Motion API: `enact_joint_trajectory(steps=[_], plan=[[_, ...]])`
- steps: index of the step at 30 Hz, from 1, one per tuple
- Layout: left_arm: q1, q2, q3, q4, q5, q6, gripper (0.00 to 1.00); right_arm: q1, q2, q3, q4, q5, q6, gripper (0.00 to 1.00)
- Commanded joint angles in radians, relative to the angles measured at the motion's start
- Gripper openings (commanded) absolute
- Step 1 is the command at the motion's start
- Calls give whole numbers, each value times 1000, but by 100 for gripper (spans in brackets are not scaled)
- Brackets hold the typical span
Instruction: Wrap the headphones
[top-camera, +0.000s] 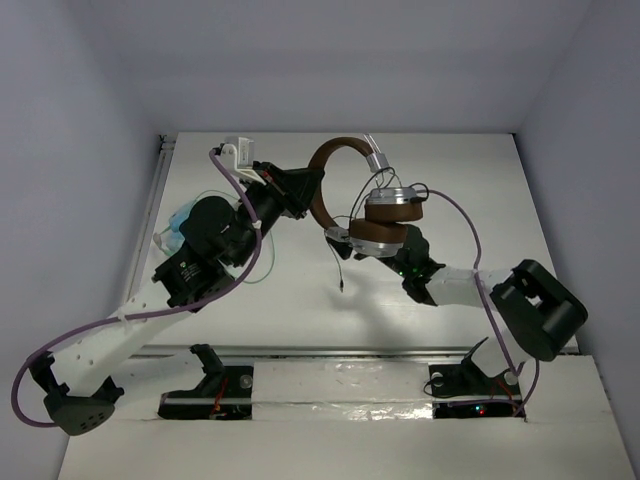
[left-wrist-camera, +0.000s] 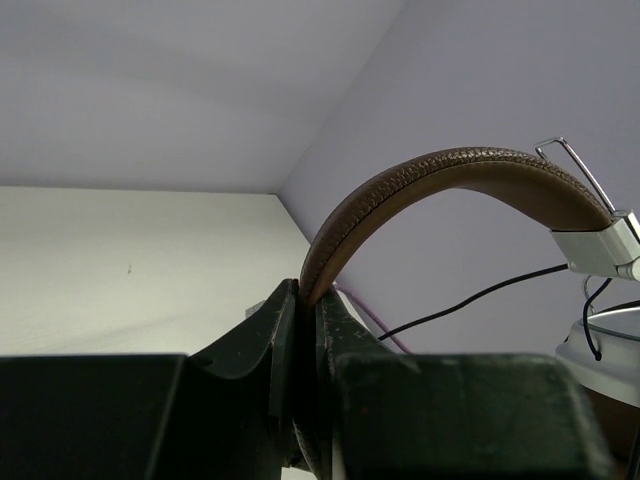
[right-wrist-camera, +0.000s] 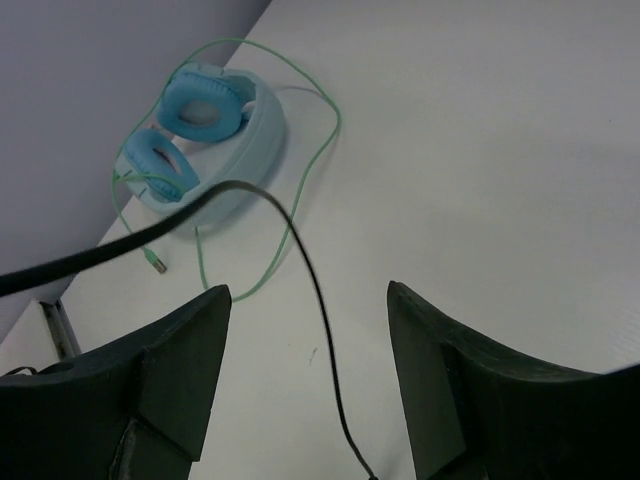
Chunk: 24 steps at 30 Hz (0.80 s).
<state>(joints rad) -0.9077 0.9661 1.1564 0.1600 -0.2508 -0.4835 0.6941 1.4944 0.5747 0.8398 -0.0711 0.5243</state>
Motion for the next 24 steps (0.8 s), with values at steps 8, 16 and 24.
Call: enact_joint_trajectory(steps=[8,16,24], plan=[[3,-12,72,115,-19,-47,0,-2,283,34,528,-83,120,65],[3,-1,106,90,-73,-14,0,-2,274,-4,526,-92,169,11],[19,32,20,291,-358,66,0,184,116,-22,110,88,166,0]])
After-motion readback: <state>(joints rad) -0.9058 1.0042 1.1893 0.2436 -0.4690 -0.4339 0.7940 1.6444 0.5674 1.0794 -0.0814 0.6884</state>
